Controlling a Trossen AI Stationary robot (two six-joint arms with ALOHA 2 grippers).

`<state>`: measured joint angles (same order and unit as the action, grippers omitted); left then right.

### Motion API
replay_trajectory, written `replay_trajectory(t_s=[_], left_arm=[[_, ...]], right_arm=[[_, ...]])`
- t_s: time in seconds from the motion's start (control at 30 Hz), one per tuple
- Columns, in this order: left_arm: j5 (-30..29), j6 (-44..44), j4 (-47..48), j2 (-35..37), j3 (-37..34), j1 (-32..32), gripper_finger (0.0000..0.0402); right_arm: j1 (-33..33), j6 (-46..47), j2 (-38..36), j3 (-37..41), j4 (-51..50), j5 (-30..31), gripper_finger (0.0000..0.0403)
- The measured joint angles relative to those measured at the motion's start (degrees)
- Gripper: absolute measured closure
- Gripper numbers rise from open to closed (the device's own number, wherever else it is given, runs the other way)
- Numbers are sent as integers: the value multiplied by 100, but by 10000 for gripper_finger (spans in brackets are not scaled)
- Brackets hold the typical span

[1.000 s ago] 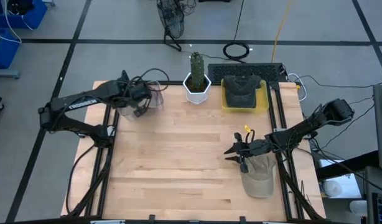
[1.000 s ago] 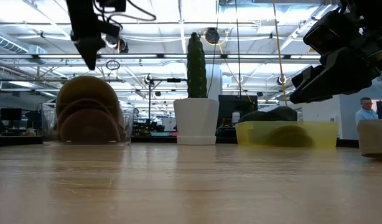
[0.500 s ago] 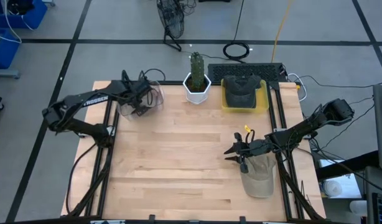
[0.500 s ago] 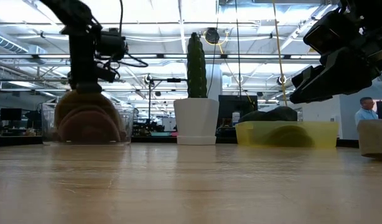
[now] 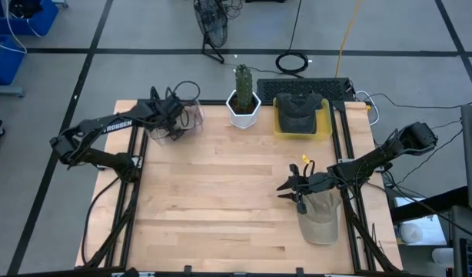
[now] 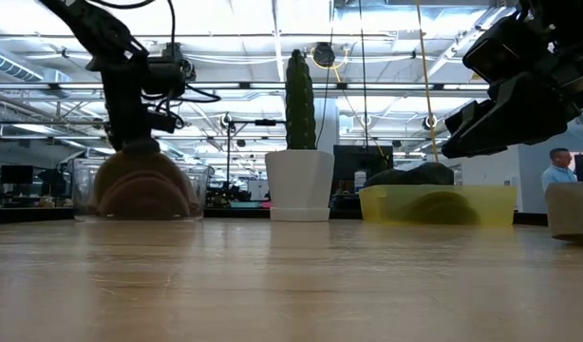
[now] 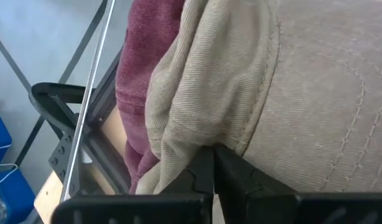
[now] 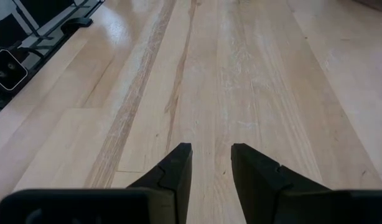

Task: Pick & Place hat
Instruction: Put the left brown cap into the transparent bin

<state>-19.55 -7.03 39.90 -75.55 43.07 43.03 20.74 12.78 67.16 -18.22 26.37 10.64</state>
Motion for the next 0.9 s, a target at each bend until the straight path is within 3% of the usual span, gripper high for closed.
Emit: replay_trajectory(t_s=[0.23, 0.53, 0.9], left_arm=[[-14, -24, -382, 4, -325, -7, 367], [83, -170, -549, -2, -367, -2, 396], [285, 157, 402, 306, 778, -53, 360]], right_arm=[[0, -3, 1, 1, 0, 4, 303], [-1, -38, 0, 0, 26, 6, 303], [-1, -123, -1, 0, 25, 6, 303]])
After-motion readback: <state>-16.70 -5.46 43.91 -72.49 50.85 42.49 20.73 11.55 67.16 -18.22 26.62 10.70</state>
